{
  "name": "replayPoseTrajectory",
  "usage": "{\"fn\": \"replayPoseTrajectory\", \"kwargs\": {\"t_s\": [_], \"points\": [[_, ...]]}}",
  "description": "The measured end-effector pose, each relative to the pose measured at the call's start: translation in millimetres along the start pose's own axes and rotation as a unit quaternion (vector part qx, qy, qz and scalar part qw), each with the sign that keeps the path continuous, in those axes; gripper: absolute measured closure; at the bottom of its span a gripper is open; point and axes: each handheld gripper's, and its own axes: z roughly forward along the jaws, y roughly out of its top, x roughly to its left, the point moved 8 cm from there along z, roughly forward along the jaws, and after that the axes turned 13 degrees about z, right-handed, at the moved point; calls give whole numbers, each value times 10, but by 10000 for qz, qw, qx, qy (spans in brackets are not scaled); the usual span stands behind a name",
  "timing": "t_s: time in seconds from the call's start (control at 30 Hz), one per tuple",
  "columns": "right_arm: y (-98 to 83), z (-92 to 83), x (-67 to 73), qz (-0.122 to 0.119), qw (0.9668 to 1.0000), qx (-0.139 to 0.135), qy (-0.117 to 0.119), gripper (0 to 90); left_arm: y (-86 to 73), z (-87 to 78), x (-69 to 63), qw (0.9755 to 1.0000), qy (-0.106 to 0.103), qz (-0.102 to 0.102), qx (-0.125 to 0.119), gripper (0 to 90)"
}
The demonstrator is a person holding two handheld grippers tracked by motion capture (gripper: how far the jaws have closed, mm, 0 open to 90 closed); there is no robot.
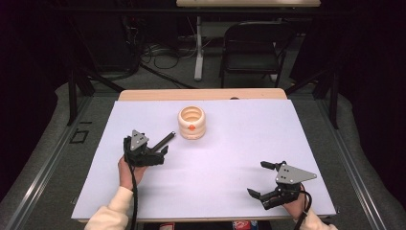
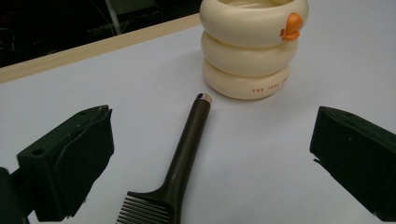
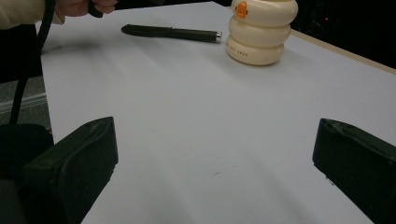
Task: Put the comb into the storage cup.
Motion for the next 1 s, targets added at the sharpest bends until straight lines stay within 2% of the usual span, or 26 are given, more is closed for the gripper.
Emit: {"fn": "replayPoseTrajectory", "kwargs": {"t_s": [0.17,0.4,0.6,0.7,0.77,0.87,1.0], "points": [[-4,-3,4,4,10000,13,5,0,26,105,48,9999,60,-53,136,0],[-9,17,5,1,10000,46,19,0,51,203,102,9996,18,-108,268,0],[-7,14,11,-2,10000,41,27,0,84,279,127,9993,8,-72,362,7],[-6,27,12,-31,10000,65,33,0,88,323,134,9991,-21,-25,415,43],[-9,26,8,-28,10000,74,34,0,79,358,122,9989,-69,30,473,116],[-11,17,5,-14,10000,60,41,0,68,404,99,9981,-119,136,583,167],[-7,19,13,-25,10000,56,50,0,90,440,93,9979,-185,173,595,239]]}}
